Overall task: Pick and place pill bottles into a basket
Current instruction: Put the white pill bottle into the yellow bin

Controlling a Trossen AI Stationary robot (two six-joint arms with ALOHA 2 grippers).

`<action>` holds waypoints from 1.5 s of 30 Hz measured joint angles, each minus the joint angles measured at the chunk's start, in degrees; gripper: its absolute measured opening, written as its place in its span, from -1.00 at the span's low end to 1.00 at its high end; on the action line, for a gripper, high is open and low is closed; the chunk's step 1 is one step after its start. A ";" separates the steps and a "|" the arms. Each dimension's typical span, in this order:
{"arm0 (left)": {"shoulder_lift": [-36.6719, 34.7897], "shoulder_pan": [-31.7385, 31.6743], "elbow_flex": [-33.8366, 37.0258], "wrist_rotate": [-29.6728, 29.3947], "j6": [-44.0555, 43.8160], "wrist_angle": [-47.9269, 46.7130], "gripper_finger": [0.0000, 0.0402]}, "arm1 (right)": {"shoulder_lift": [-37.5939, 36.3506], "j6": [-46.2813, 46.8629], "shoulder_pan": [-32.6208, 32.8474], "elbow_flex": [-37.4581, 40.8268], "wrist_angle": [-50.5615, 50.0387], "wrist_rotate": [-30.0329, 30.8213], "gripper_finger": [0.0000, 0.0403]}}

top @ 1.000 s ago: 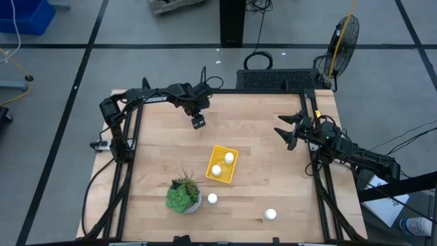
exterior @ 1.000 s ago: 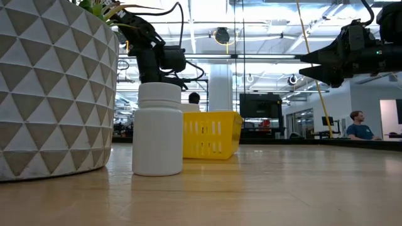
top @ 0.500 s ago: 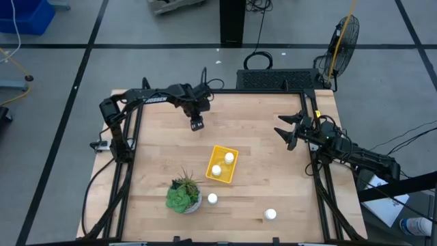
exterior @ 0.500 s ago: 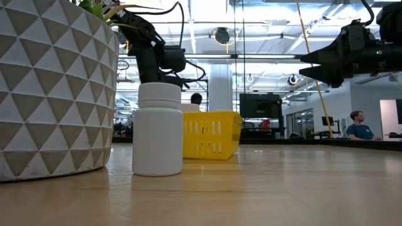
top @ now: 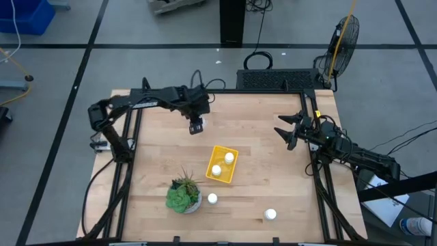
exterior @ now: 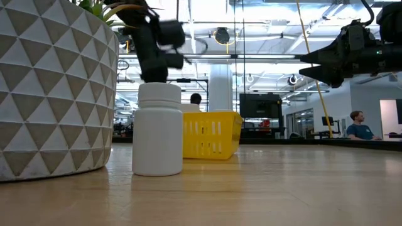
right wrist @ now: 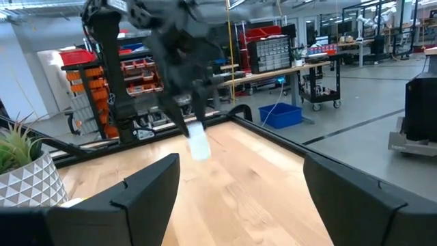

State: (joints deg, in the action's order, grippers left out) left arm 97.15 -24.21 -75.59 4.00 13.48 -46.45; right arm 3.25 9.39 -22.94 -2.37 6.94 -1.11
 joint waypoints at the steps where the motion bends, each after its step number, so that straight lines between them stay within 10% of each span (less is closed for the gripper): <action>1: -1.49 0.63 0.00 0.12 -0.56 0.04 -0.19 | 0.00 0.00 0.02 0.00 -0.19 0.27 0.50; 23: -10.42 21.82 0.00 2.00 -10.70 8.13 -0.19 | 0.02 0.44 0.01 0.00 0.13 1.05 0.50; 45: 5.68 21.40 -12.27 5.77 -5.53 -3.60 -0.19 | 0.66 0.50 0.00 0.00 1.26 1.01 0.50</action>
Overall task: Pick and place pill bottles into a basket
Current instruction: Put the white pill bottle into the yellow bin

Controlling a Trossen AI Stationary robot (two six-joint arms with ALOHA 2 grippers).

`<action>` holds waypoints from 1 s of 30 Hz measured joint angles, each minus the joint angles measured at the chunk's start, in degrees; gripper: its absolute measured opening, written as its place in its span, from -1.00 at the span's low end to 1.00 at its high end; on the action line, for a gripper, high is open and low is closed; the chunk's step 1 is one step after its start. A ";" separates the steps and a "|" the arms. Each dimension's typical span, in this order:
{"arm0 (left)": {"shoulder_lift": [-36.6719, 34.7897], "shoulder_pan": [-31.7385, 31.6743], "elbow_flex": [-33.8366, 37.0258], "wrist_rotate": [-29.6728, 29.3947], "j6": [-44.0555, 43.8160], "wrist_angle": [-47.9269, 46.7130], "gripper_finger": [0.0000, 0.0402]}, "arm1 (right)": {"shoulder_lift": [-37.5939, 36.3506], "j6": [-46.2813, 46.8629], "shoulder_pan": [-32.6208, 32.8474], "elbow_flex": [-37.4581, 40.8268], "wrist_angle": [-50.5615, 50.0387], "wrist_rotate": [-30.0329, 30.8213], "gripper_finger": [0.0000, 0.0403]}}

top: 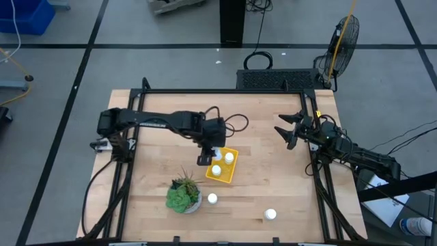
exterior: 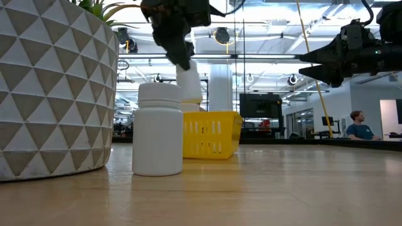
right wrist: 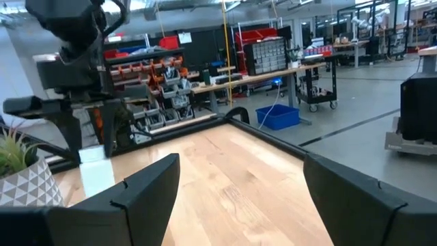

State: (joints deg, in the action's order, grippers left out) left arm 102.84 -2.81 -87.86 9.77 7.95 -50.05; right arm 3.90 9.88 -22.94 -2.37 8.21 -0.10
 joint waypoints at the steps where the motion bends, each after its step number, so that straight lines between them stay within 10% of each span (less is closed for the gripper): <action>1: 0.80 -0.04 -0.59 -0.19 0.30 -0.61 -0.19 | 0.00 0.00 0.00 0.00 0.14 -0.02 0.50; 30: 5.33 -0.93 -0.85 -0.37 2.12 -0.94 -0.19 | 0.09 -0.08 0.00 0.00 0.13 -0.18 0.50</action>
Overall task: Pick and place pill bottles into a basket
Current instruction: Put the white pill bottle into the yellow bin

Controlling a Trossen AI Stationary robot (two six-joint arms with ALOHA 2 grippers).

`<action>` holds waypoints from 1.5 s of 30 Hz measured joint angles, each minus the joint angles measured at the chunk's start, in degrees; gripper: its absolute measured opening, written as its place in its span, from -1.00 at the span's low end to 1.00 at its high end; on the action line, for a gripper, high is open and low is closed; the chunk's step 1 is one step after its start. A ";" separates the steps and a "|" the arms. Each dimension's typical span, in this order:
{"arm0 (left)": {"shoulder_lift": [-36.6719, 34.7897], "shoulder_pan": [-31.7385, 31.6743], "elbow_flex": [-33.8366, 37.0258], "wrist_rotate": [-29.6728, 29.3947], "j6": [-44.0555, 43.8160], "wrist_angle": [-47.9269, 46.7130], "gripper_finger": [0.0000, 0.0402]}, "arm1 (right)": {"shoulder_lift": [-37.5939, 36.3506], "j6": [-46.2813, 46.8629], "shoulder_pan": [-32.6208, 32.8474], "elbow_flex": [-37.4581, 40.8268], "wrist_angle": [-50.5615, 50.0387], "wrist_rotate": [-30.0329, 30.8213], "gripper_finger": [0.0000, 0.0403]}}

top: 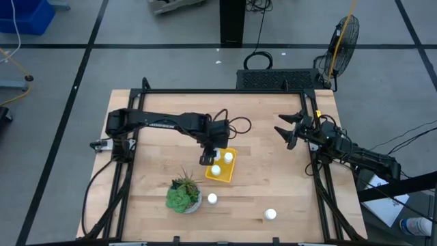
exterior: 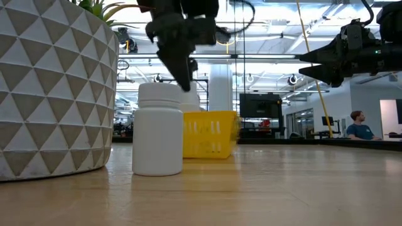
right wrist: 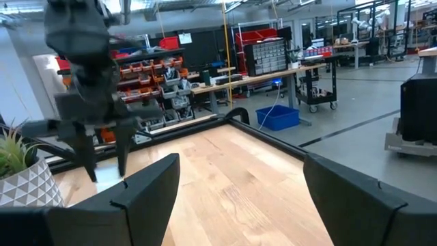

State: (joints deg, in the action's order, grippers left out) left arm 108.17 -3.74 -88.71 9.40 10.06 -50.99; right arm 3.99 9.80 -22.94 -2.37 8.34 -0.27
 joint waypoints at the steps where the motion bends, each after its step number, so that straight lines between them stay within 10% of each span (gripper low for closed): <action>1: 0.55 -0.15 -0.02 0.19 0.14 0.15 -0.19 | 0.00 -0.02 0.00 0.00 -0.02 0.00 0.50; 33: 6.59 -0.54 -0.02 1.10 1.04 1.23 -0.17 | 0.92 -0.17 0.00 0.00 -0.06 -0.04 0.50; 40: 5.70 0.69 -0.16 -0.75 -1.78 1.13 0.70 | 0.92 -0.20 0.01 0.00 -0.06 -0.02 0.50; 45: 4.49 1.19 -2.65 -4.55 -3.35 0.89 0.95 | 0.92 -0.17 0.02 0.00 0.02 -0.02 0.50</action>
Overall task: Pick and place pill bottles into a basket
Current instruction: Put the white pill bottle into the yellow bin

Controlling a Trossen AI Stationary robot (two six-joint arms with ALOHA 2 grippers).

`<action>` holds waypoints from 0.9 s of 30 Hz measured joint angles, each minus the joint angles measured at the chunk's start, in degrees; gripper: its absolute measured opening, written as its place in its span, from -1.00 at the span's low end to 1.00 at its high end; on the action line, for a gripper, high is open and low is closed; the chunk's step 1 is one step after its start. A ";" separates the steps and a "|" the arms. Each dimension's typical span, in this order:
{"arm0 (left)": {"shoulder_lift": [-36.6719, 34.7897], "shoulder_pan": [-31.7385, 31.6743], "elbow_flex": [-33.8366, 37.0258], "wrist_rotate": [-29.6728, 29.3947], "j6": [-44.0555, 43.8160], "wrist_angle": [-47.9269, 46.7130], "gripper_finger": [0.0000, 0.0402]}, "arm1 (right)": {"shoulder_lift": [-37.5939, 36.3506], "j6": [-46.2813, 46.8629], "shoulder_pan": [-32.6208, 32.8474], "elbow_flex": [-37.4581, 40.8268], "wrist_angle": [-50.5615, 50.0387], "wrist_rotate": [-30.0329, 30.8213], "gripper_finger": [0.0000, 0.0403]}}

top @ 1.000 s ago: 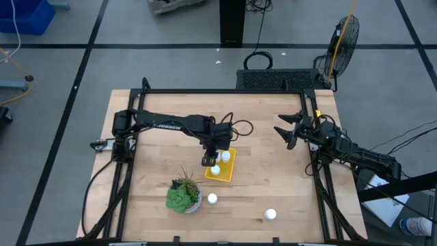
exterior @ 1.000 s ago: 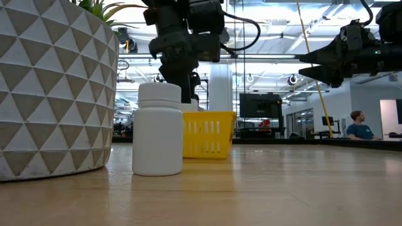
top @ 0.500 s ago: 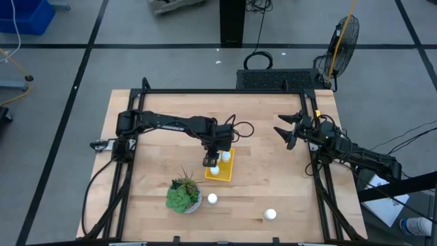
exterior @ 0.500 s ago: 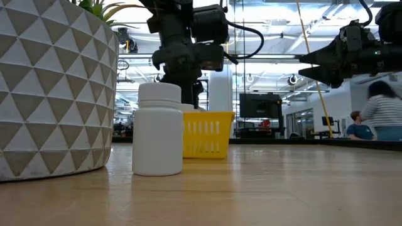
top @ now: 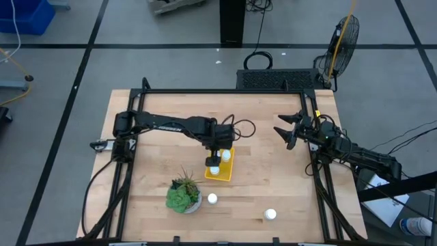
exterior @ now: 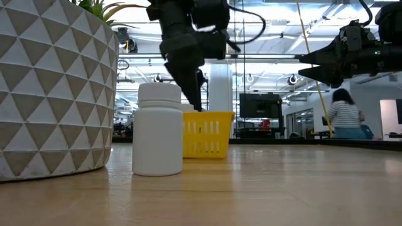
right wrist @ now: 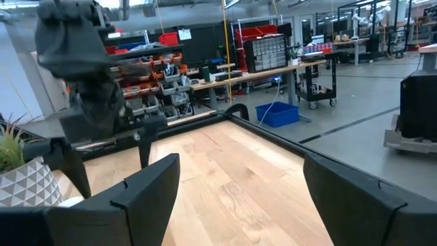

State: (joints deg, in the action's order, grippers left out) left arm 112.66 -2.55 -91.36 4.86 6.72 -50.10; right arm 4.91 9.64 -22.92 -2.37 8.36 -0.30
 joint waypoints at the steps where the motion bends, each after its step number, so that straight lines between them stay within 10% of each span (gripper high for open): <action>1: -0.38 0.00 -0.52 -0.16 -0.08 -0.04 0.95 | 0.02 0.04 -0.02 0.00 -0.06 0.02 0.50; 16: -21.80 -1.72 1.47 5.11 -0.34 12.29 0.68 | 0.13 0.19 0.00 0.00 -0.44 0.02 0.50; 27: -44.54 -1.58 37.63 -0.92 -7.38 45.78 0.60 | 0.15 1.67 0.11 0.00 -0.36 0.00 0.50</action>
State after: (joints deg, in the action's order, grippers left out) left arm 68.13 -4.13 -53.73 3.94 -0.66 -4.32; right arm 5.06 11.31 -22.81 -2.37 8.00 -0.30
